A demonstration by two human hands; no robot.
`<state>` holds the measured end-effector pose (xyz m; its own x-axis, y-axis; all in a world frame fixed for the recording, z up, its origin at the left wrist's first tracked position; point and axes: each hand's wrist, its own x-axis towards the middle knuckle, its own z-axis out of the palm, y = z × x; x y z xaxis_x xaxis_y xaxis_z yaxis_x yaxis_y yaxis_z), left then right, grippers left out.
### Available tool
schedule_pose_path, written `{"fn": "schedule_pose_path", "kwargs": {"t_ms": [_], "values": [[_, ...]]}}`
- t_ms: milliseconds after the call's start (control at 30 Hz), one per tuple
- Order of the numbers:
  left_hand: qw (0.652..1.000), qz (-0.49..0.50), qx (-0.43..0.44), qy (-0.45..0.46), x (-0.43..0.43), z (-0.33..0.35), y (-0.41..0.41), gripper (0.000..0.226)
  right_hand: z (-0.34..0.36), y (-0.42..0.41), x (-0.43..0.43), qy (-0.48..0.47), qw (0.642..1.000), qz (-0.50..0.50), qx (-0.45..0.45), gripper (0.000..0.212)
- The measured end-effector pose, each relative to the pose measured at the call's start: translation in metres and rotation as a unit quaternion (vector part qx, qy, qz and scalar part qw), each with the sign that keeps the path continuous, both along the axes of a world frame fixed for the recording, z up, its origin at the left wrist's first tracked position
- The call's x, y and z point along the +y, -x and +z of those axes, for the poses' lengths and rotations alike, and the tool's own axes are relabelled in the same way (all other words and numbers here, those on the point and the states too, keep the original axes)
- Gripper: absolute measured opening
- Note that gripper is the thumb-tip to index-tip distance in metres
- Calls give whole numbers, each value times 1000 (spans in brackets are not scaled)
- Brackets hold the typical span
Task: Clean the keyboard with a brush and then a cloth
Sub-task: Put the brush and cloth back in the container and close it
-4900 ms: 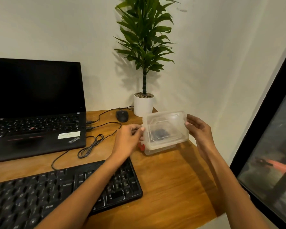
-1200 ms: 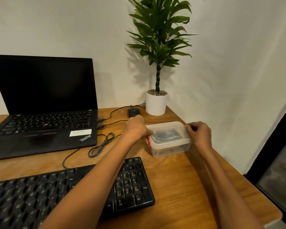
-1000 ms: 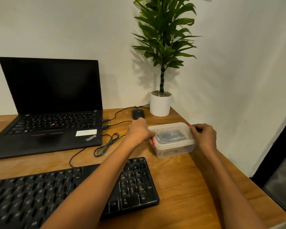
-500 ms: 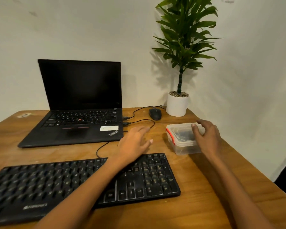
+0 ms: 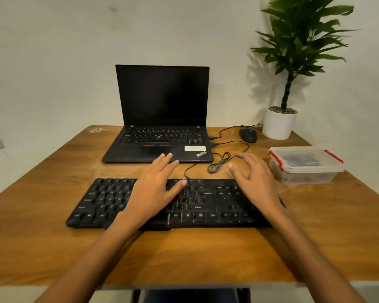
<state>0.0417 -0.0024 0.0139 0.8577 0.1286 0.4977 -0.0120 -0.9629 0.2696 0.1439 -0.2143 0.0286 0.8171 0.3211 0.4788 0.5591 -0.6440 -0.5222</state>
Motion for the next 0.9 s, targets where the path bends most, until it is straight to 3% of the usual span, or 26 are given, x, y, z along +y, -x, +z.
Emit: {"fn": "schedule_pose_path", "kwargs": {"t_ms": [267, 467, 900], "values": [[997, 47, 55, -30, 16, -16, 55, 90, -21, 55, 28, 88, 995, 41, -5, 47], [991, 83, 101, -34, 14, -22, 65, 92, -31, 61, 31, 193, 980, 41, -1, 56], [989, 55, 131, -45, 16, -16, 54, 92, -27, 60, 31, 208, 977, 47, 19, 57]]}}
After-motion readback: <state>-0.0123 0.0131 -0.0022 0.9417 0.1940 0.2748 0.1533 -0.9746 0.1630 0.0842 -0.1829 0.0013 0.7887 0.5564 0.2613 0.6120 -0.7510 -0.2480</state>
